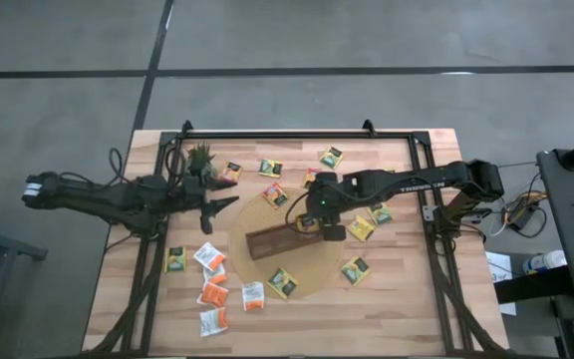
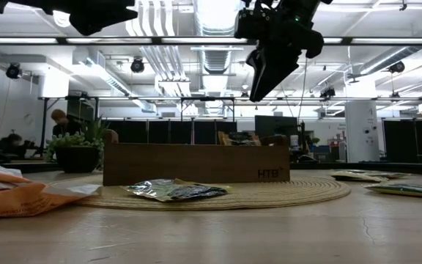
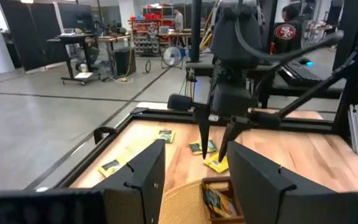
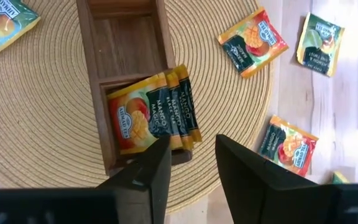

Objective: Pick & Place Tea
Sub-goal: Put the orange tea bag into the right section of the wooden organizer

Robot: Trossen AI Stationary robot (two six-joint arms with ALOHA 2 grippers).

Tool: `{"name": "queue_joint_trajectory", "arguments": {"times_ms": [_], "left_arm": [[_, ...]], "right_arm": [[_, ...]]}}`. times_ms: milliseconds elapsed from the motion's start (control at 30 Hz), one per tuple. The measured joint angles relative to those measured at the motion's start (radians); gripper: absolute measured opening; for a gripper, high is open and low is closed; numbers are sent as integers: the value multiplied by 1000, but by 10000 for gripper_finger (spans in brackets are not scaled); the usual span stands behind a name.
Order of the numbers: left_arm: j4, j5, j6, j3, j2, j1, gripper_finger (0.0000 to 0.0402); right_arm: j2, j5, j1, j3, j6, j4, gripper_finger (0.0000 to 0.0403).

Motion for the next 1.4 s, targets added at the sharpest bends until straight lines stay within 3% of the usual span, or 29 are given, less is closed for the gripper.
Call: {"name": "queue_joint_trajectory", "arguments": {"times_ms": [167,400,533,667,900,1400], "left_arm": [[-1,-13,0,-34,-7,2,168],[-55,-177,-18,-49,3,2,168],[-81,-212,-27,-44,3,3,168],[-90,-187,-19,-45,-2,3,168],[-89,67,-24,-50,-51,3,168],[-82,14,-84,-154,-217,4,168]], "right_arm": [[0,19,-4,0,-22,13,113],[0,19,-9,0,-42,25,106],[0,19,-11,0,-47,24,102],[0,18,-11,0,-51,25,96],[-13,17,-10,0,-42,33,83],[-16,15,-10,0,-41,42,76]]}}
